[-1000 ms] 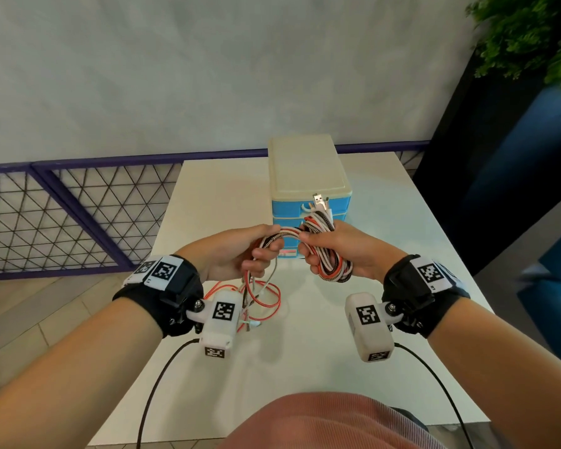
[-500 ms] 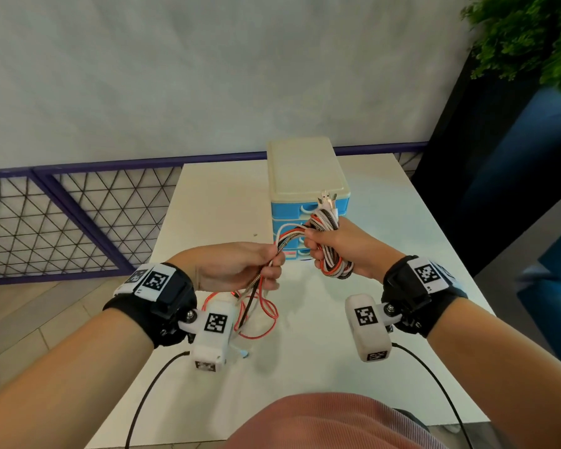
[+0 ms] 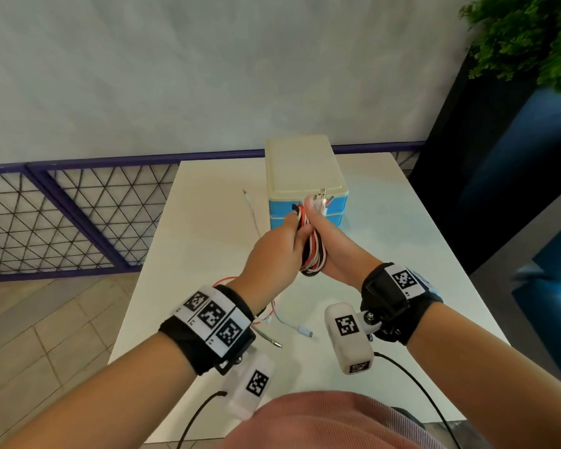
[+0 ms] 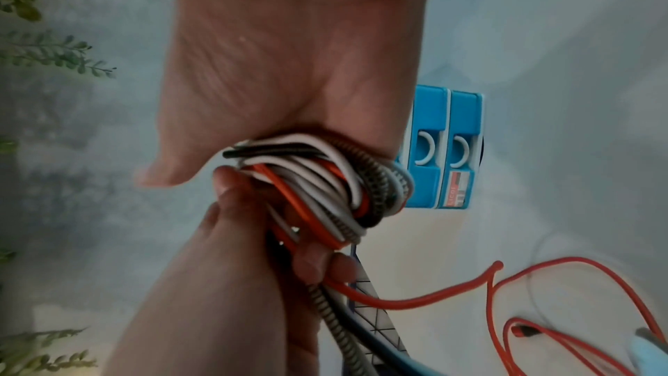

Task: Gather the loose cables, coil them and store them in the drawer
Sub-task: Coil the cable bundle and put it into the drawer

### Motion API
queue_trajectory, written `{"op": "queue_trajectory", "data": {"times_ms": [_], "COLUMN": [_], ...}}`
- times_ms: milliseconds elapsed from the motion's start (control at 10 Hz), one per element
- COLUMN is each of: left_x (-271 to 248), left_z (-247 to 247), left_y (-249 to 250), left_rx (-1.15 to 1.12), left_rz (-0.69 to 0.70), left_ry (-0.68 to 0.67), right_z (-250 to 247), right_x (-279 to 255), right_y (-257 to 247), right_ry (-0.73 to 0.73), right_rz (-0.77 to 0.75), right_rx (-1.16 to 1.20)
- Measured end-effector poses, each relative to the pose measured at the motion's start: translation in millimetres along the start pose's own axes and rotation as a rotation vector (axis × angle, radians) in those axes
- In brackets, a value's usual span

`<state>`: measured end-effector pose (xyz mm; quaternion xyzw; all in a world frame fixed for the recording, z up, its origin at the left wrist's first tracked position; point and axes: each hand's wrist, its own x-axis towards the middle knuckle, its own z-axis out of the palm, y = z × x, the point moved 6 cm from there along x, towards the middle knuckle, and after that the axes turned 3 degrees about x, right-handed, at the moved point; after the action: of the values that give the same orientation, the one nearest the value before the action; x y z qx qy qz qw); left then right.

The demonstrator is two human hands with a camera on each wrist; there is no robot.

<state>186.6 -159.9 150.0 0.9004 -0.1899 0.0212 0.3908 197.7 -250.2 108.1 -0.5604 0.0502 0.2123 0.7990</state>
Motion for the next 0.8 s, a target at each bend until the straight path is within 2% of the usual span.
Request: {"op": "queue_trajectory", "data": {"times_ms": [100, 200, 300, 400, 500, 600, 700, 800], "left_x": [9, -12, 4, 5, 10, 14, 3, -11], "left_z": [37, 52, 28, 13, 7, -1, 8, 28], "left_y": [-3, -24, 4, 1, 5, 3, 5, 1], "left_rx": [0.117, 1.134, -0.038, -0.097, -0.069, -0.133, 0.004, -0.005], "left_rz": [-0.112, -0.21, -0.247, -0.219, -0.114, -0.141, -0.167, -0.147], "left_ry": [-0.227, -0.774, -0.495, -0.473, -0.365, -0.262, -0.461, -0.647], "right_z": [-1, -3, -5, -3, -9, -17, -29, -38], "right_x": [-2, -3, -3, -3, 0, 5, 7, 9], "right_y": [-1, -2, -4, -11, -19, -22, -27, -30], "right_ry": [0.02, 0.072, 0.118, 0.13, 0.174, 0.234, 0.352, 0.4], "right_rz": [0.002, 0.001, -0.013, -0.059, -0.12, -0.168, -0.212, -0.224], "right_rx": [0.008, -0.04, -0.081, -0.099, -0.124, -0.157, -0.105, 0.002]}}
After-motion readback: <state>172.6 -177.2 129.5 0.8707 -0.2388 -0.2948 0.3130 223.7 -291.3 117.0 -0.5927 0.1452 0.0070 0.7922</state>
